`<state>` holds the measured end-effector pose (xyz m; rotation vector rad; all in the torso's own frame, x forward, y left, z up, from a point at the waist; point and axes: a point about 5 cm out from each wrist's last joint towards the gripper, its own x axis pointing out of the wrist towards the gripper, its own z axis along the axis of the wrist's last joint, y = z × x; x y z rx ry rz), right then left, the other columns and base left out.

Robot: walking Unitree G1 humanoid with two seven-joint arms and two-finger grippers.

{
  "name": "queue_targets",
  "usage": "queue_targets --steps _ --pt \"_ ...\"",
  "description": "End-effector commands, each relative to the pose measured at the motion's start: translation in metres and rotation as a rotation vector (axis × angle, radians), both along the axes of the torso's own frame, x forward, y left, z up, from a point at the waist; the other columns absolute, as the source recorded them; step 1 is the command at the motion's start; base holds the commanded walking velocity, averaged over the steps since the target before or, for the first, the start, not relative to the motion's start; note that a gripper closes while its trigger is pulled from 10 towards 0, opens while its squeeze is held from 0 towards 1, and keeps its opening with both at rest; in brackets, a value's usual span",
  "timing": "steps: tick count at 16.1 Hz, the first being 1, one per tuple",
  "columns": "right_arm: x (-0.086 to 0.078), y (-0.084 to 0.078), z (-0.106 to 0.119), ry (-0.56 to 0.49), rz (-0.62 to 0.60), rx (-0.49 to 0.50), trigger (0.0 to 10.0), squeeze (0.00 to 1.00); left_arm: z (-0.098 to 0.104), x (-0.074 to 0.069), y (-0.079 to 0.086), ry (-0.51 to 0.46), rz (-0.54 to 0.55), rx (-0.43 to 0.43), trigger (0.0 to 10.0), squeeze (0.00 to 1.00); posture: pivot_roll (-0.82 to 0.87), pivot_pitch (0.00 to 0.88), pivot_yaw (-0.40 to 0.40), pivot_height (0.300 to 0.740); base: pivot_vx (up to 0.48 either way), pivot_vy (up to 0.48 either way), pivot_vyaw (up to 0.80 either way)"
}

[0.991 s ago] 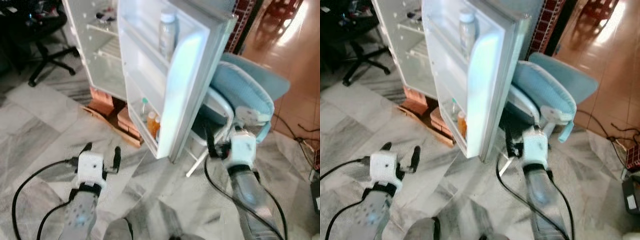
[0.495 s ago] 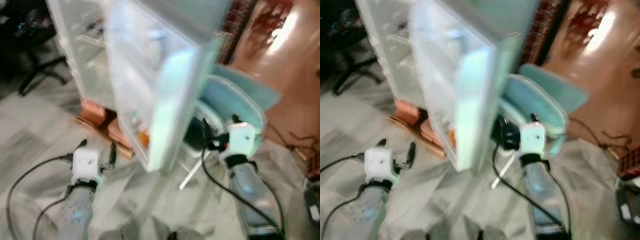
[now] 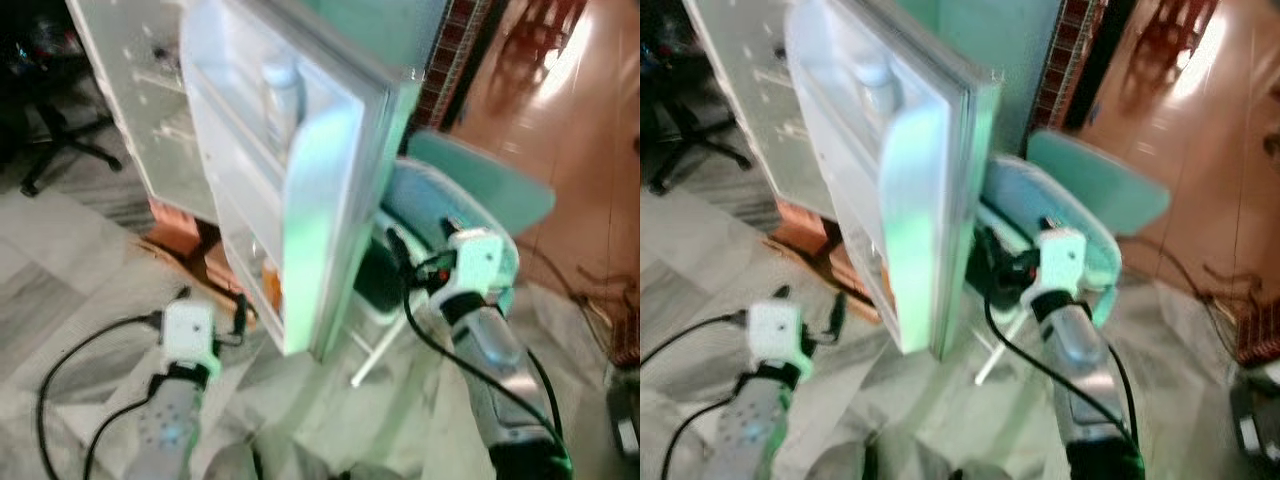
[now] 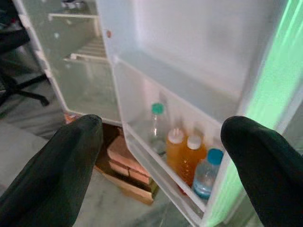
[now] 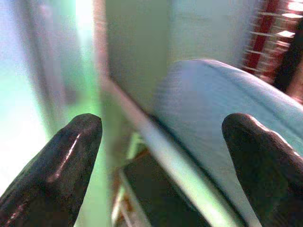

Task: Restocking fridge

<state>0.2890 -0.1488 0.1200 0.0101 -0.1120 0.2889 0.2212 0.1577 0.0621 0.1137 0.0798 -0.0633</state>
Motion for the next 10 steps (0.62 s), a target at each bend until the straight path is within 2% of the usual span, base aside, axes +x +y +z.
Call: queue_targets --steps 1,3,6,7,8,10 --pt "0.009 0.009 0.015 -0.058 0.047 0.008 10.0 0.0 -0.01 -0.005 0.008 0.054 0.024 0.02 10.0 0.0 0.15 0.098 -0.068 0.74 0.0 0.0 0.77" --pt "0.02 0.016 0.02 -0.052 0.079 0.051 10.0 0.0 -0.012 -0.005 0.009 0.064 0.029 0.015 10.0 0.0 0.16 0.096 -0.07 0.74 0.0 0.0 0.76" --pt "0.03 0.04 0.028 -0.066 0.166 0.061 10.0 0.0 -0.014 -0.004 0.008 0.076 0.016 0.02 10.0 0.0 0.16 0.092 -0.066 0.74 0.0 0.0 0.0" --pt "0.025 0.064 0.041 -0.072 0.307 0.162 10.0 0.0 -0.012 -0.003 0.006 0.066 0.005 0.021 10.0 0.0 0.17 0.09 -0.065 0.74 0.0 0.0 0.0" --pt "0.012 0.082 0.051 -0.068 0.498 0.261 10.0 0.0 -0.011 -0.002 0.005 0.064 0.001 0.021 10.0 0.0 0.17 0.09 -0.065 0.74 0.0 0.0 0.0" --pt "-0.022 0.093 0.064 -0.063 0.815 0.366 10.0 0.0 -0.012 -0.002 0.005 0.068 -0.001 0.019 10.0 0.0 0.17 0.092 -0.068 0.74 0.0 0.0 0.0"
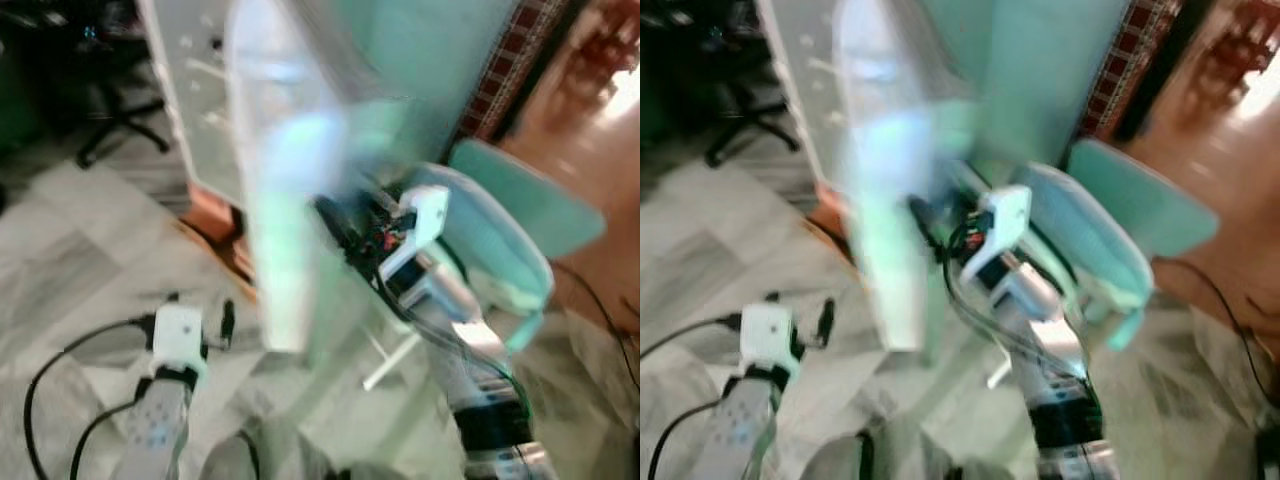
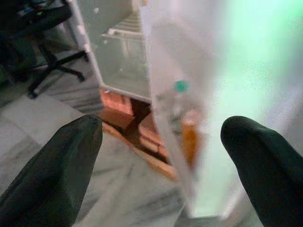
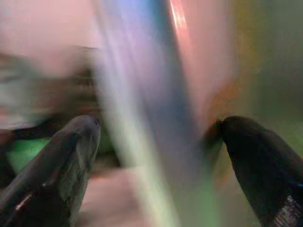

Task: Restocking fridge

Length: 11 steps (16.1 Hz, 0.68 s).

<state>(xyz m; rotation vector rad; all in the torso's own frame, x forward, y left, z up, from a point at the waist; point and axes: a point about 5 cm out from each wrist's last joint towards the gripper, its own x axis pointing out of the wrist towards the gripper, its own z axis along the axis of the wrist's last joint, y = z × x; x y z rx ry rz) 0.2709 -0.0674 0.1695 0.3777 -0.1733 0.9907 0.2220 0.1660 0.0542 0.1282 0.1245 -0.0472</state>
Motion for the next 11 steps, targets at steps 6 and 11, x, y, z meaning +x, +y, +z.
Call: queue_targets --steps 6,11 --pt "-0.022 -0.039 -0.052 0.079 0.09 -0.278 10.0 0.0 -0.008 -0.002 -0.003 0.052 -0.024 -0.002 10.0 0.0 0.15 0.096 -0.062 0.74 0.0 0.0 0.0" --pt "-0.008 -0.062 -0.07 0.049 -0.468 -0.377 10.0 0.0 -0.01 -0.001 0.0 0.079 0.022 -0.003 10.0 0.0 0.16 0.09 -0.067 0.74 0.0 0.0 0.0"
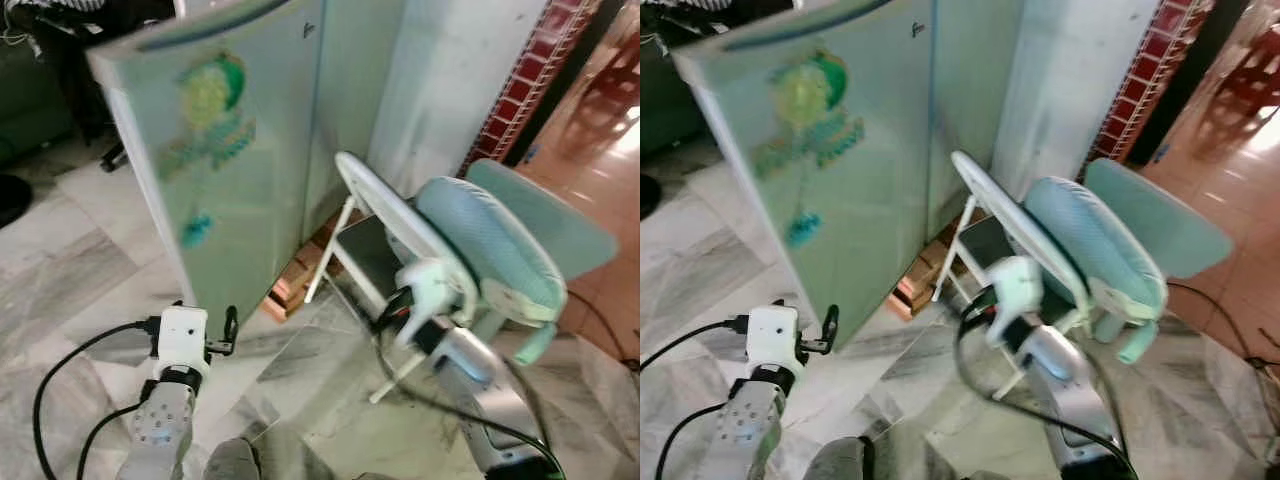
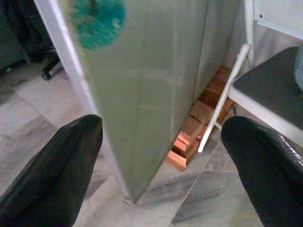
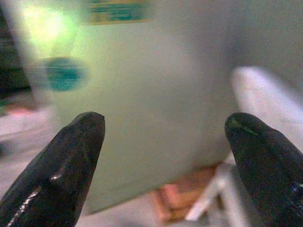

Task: Restocking fridge

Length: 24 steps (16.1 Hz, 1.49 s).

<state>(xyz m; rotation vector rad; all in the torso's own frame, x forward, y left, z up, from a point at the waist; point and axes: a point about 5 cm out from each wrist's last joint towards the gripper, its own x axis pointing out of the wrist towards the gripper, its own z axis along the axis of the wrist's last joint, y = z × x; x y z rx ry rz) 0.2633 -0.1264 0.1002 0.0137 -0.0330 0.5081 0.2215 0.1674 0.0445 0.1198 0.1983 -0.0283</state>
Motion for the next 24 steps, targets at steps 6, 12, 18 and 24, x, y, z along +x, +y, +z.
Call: queue_targets --steps 6,12,18,24 --pt "0.001 -0.021 -0.019 0.02 -0.331 -0.021 10.0 0.0 0.004 0.007 -0.008 -0.006 -0.038 0.024 10.0 0.0 0.15 0.087 -0.053 0.74 0.0 0.387 -0.1" --pt "0.007 -0.024 -0.023 0.018 -0.364 -0.027 10.0 0.0 0.006 0.014 -0.008 -0.018 -0.032 0.024 10.0 0.0 0.15 0.072 -0.058 0.74 0.0 0.48 -0.31" --pt "0.012 -0.033 -0.022 0.017 -0.406 -0.03 10.0 0.0 0.014 0.024 -0.009 -0.058 -0.033 0.017 10.0 0.0 0.16 0.087 -0.053 0.74 0.0 0.48 -0.13" --pt "0.009 -0.039 -0.03 0.038 -0.442 -0.049 10.0 0.0 0.004 0.019 -0.009 -0.033 -0.035 0.002 10.0 0.0 0.13 0.085 -0.058 0.74 0.0 0.48 -0.8"
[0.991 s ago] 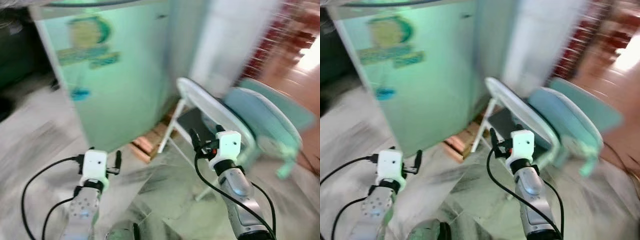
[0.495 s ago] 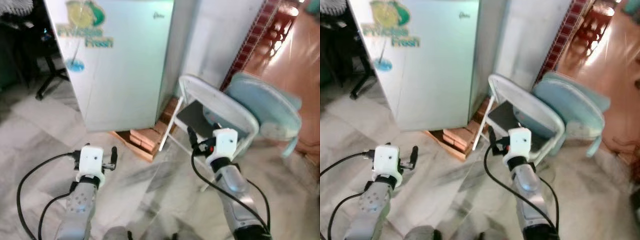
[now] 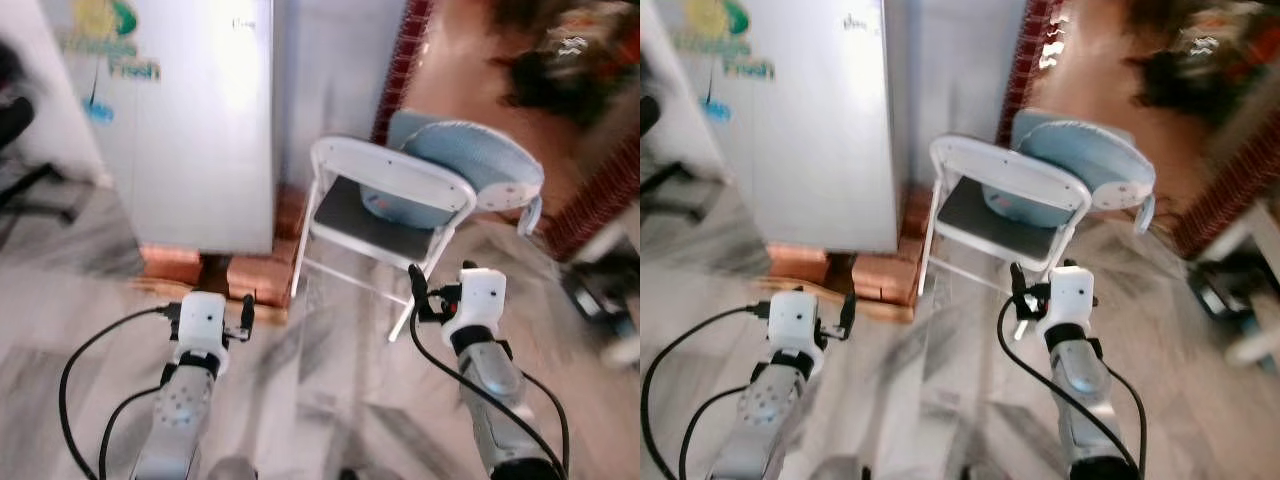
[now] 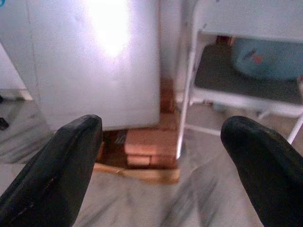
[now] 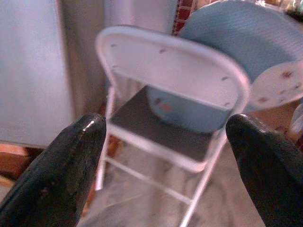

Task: Restocking fridge

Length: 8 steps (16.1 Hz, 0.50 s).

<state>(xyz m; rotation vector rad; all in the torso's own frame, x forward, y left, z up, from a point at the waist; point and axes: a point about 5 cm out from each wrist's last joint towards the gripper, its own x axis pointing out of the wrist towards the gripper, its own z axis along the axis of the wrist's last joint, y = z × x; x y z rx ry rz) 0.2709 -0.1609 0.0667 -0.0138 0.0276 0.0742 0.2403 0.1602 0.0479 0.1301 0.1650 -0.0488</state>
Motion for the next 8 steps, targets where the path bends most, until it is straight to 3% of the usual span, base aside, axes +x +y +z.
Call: queue_targets --steps 1,6,8 --pt "0.003 -0.004 0.005 -0.019 -0.007 -0.017 10.0 0.0 0.001 0.003 -0.001 -0.005 -0.01 -0.005 10.0 0.0 0.13 0.085 -0.058 0.74 0.0 0.48 -0.8" --pt "0.009 0.0 0.007 -0.032 -0.002 -0.026 10.0 0.0 0.008 0.017 -0.002 -0.041 -0.04 0.011 10.0 0.0 0.13 0.084 -0.048 0.74 0.0 0.48 -0.8" --pt "0.006 0.0 0.005 -0.03 -0.008 -0.025 10.0 0.0 0.004 0.012 -0.002 -0.032 -0.037 0.011 10.0 0.0 0.12 0.084 -0.046 0.74 0.0 0.0 -0.8"
